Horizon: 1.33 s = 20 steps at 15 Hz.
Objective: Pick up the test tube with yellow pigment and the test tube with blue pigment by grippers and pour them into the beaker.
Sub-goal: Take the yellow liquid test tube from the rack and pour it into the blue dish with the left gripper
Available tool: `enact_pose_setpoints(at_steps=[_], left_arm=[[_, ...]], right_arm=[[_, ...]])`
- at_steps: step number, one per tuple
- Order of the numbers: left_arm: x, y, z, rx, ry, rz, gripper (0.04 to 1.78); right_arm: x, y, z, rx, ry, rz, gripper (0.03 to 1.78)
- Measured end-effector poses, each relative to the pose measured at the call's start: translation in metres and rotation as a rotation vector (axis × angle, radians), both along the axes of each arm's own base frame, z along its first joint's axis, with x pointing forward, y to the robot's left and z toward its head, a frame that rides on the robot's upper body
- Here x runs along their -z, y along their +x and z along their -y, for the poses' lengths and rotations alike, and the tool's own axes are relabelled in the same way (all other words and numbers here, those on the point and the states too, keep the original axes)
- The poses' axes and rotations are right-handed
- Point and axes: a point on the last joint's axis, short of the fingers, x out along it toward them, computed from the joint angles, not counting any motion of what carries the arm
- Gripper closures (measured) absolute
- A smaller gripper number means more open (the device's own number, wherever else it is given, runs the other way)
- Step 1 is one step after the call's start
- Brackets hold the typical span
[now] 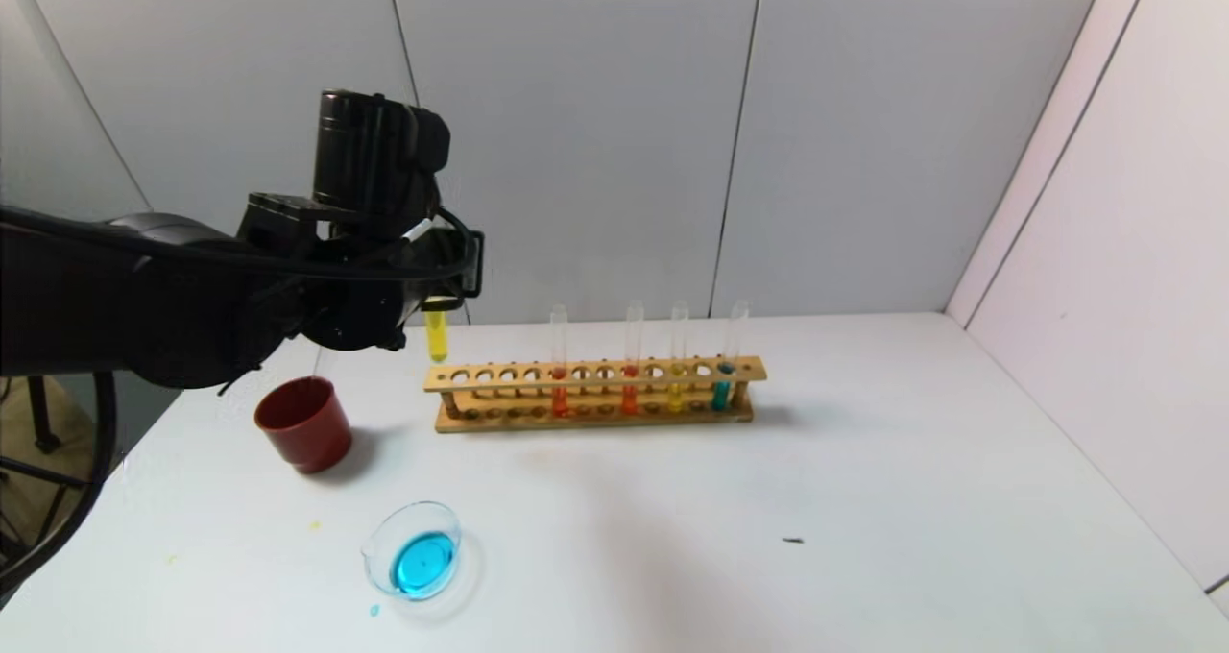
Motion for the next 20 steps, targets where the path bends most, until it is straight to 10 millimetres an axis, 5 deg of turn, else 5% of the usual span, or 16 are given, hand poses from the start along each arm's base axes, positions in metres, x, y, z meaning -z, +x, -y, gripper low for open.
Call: enact_pose_setpoints(at_steps=[10, 20], left_arm=[[0.003, -0.053, -0.039, 0.006, 0.149, -0.095, 1.52], [0.059, -0.08, -0.056, 0.113, 0.466, -0.379, 1.52]], right_arm=[[0.0, 0.0, 0.0, 0.0, 0.0, 0.0, 0.07], [0.0, 0.0, 0.0, 0.0, 0.0, 0.0, 0.07]])
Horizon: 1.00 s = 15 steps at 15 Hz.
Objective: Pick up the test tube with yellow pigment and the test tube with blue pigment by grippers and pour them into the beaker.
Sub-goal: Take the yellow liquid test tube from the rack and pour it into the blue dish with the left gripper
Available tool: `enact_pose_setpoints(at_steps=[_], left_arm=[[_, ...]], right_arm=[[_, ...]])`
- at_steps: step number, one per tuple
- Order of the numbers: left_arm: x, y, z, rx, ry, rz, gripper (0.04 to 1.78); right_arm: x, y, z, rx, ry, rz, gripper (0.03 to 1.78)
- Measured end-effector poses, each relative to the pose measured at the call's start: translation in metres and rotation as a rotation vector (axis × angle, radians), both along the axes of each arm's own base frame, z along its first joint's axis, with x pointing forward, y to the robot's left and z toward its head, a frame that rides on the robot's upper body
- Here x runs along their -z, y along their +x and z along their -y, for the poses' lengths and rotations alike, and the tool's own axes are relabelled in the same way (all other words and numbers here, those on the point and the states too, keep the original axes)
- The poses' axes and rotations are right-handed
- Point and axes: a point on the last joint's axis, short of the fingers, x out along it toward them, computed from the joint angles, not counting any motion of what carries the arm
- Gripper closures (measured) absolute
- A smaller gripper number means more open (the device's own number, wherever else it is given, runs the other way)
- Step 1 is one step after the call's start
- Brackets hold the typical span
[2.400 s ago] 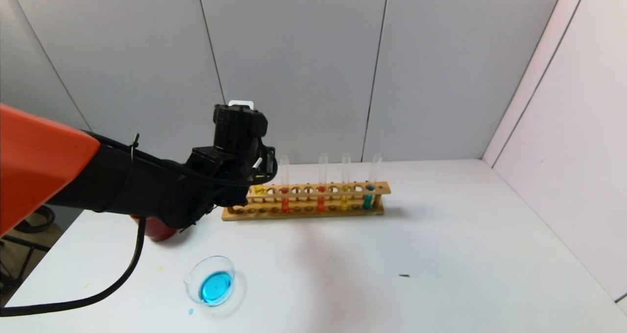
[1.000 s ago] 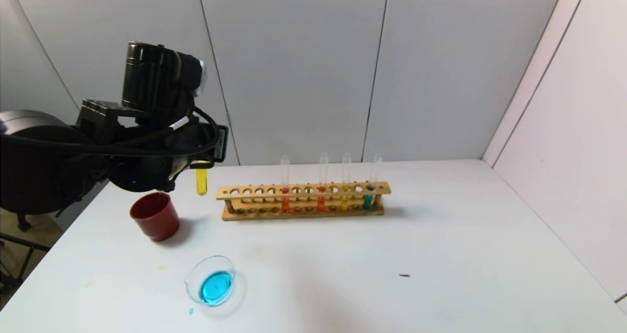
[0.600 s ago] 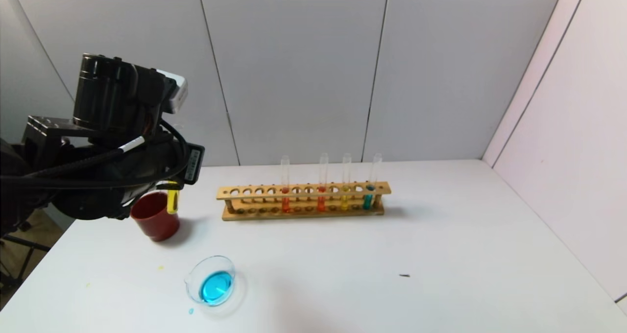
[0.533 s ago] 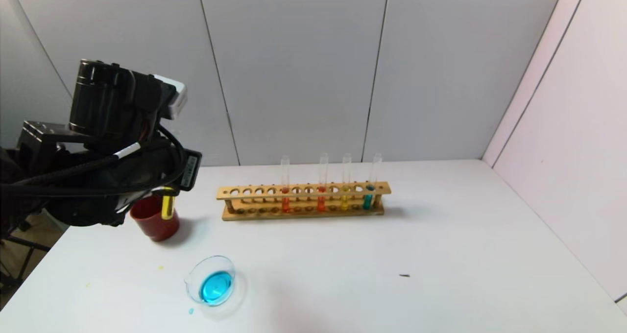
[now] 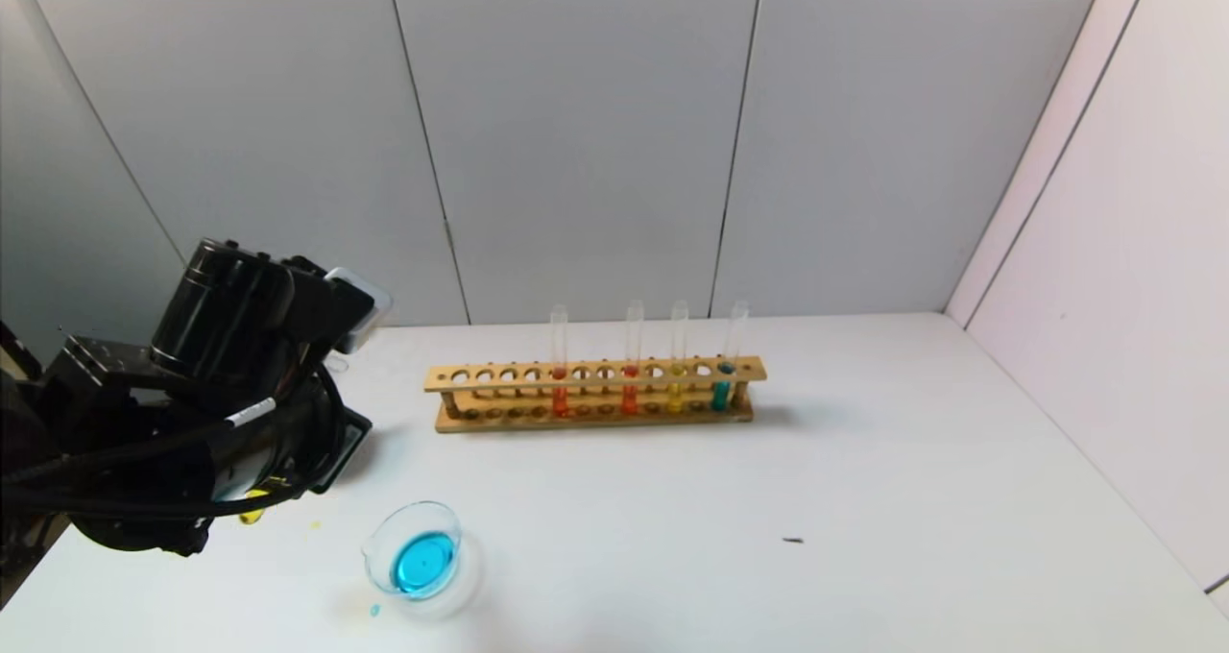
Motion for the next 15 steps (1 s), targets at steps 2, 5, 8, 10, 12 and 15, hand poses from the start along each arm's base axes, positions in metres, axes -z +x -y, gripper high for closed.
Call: enact_pose_setpoints(at_steps=[2, 5, 8, 10, 12, 15], left_arm=[[0.014, -0.002, -0.002, 0.006, 0.058, -0.073, 1.52], [0.03, -0.01, -0.006, 0.022, 0.164, -0.216, 1.52], [0.041, -0.019, -0.01, 0.028, 0.236, -0.334, 1.52], [0.047, -0.021, -0.011, 0.034, 0.262, -0.374, 1.52], [0.054, -0.022, -0.011, 0.041, 0.291, -0.42, 1.52], [0.063, -0.018, -0.005, 0.058, 0.318, -0.457, 1.52]], right_arm=[[0.0, 0.0, 0.0, 0.0, 0.0, 0.0, 0.07], [0.0, 0.0, 0.0, 0.0, 0.0, 0.0, 0.07], [0.0, 0.0, 0.0, 0.0, 0.0, 0.0, 0.07], [0.0, 0.0, 0.0, 0.0, 0.0, 0.0, 0.07], [0.0, 0.0, 0.0, 0.0, 0.0, 0.0, 0.07], [0.0, 0.0, 0.0, 0.0, 0.0, 0.0, 0.07]])
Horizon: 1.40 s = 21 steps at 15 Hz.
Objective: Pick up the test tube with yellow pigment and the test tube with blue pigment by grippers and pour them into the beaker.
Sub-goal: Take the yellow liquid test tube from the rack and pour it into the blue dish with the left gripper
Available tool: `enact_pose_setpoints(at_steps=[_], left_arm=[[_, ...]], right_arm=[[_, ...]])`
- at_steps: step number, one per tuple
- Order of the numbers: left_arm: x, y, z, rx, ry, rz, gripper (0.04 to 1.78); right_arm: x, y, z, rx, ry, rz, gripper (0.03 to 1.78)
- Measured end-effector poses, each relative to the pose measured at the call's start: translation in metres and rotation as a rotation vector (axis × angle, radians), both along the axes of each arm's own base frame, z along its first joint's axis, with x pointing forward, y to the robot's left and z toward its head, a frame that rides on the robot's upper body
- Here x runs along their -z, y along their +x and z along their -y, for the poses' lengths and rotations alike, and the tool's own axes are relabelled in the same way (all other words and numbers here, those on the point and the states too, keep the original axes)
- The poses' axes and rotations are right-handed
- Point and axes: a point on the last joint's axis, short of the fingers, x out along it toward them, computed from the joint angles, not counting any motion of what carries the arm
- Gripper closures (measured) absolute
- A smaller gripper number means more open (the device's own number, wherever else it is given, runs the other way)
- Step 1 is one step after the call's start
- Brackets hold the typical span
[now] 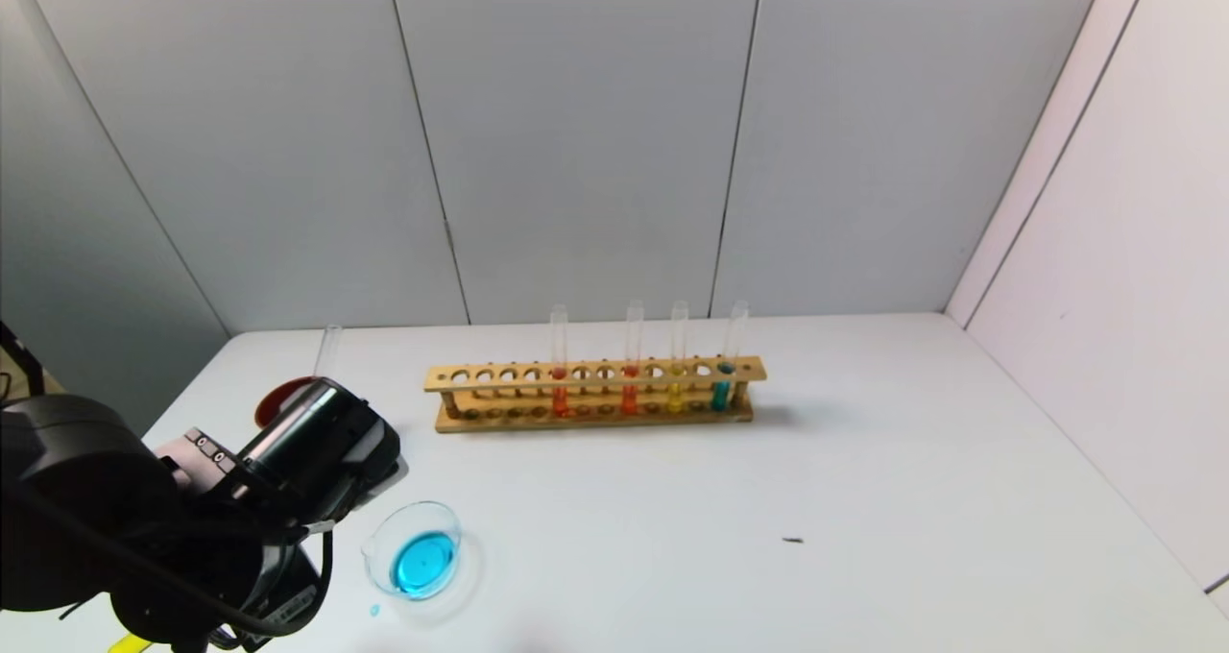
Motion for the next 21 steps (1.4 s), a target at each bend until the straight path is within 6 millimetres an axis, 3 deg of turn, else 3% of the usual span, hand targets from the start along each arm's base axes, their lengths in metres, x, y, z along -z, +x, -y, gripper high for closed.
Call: enact_pose_setpoints(at_steps=[14, 21], left_arm=[[0.038, 0.042, 0.033, 0.068, 0.089, -0.121, 1.52], [0.04, 0.043, 0.042, 0.124, 0.177, -0.248, 1.52]], right_arm=[[0.0, 0.0, 0.0, 0.0, 0.0, 0.0, 0.07], [0.0, 0.0, 0.0, 0.0, 0.0, 0.0, 0.07]])
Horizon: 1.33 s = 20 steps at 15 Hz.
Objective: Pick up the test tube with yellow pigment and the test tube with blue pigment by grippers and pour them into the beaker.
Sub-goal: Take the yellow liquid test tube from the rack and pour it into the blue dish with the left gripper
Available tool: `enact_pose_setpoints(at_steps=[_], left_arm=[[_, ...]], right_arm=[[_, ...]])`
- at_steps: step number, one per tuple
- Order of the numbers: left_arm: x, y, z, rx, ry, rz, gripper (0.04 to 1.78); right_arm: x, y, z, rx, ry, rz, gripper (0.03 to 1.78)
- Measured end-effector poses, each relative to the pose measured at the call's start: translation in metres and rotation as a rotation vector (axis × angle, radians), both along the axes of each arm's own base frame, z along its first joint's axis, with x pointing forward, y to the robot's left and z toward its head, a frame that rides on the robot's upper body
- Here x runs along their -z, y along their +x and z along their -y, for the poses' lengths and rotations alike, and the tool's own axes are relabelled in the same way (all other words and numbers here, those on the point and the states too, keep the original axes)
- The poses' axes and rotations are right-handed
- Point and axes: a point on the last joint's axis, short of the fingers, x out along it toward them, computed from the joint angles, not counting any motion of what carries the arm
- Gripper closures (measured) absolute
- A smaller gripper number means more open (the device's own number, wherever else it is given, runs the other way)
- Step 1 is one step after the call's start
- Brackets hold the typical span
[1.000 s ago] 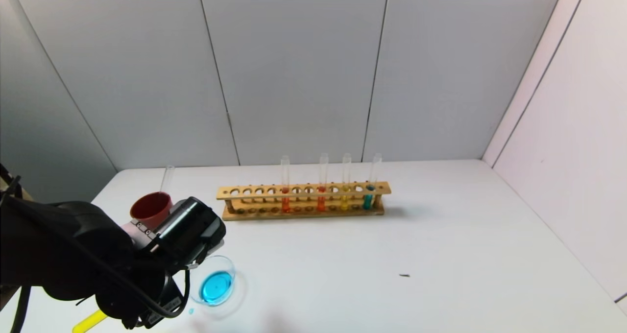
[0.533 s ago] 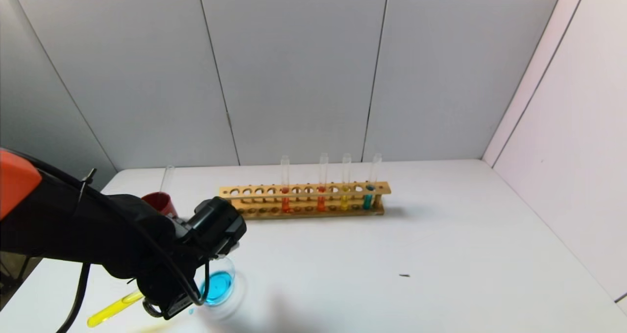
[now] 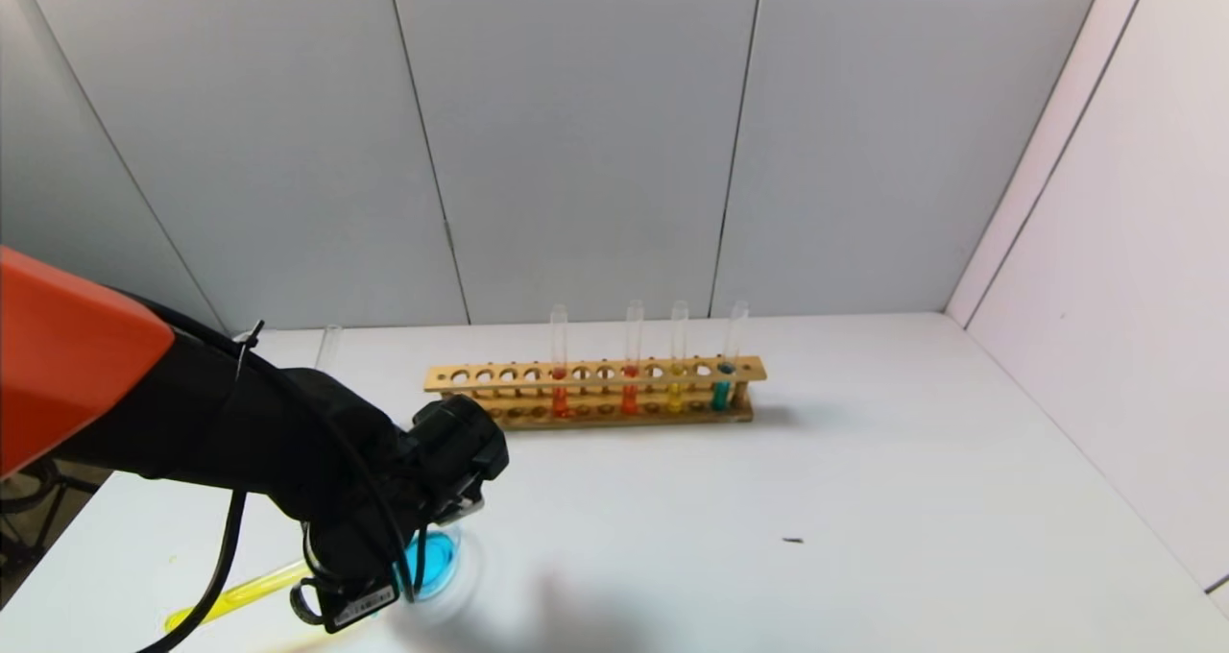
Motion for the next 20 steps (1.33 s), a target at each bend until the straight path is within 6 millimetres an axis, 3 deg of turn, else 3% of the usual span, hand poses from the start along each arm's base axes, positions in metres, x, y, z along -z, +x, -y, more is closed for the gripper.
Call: enact_pose_setpoints(at_steps=[10, 20], left_arm=[[0.006, -0.003, 0.009, 0.043, 0.13, -0.17, 1.52], [0.012, -0.002, 0.016, 0.068, 0.209, -0.197, 1.52]], right_arm=[[0.0, 0.0, 0.0, 0.0, 0.0, 0.0, 0.07], [0.0, 0.0, 0.0, 0.0, 0.0, 0.0, 0.07]])
